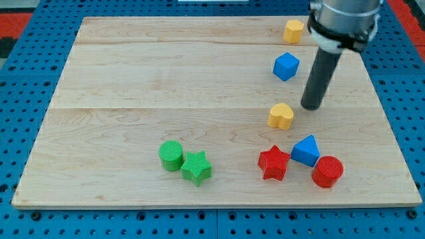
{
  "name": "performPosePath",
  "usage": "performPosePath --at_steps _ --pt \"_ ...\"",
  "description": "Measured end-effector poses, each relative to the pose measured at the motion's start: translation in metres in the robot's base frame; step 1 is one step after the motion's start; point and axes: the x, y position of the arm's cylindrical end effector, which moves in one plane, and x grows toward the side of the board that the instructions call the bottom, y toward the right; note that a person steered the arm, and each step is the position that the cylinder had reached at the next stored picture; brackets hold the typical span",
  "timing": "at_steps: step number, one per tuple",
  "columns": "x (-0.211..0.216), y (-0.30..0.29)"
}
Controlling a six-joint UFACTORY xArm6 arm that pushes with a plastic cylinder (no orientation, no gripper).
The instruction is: Move the yellow heart diagonally top left to the green circle
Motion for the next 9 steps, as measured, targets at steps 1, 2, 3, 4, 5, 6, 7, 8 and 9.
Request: performPosePath --at_steps 1,2,3,4,5,6,7,8,9 --pt "0.019 -0.043" --pt "0.023 -0.126" --pt "0.021 -0.178" --pt "0.014 -0.186" --pt "0.008 -0.192" --pt "0.004 -0.197" --pt "0.003 -0.147" --pt "-0.03 -0.131" --pt "-0.034 -0.203"
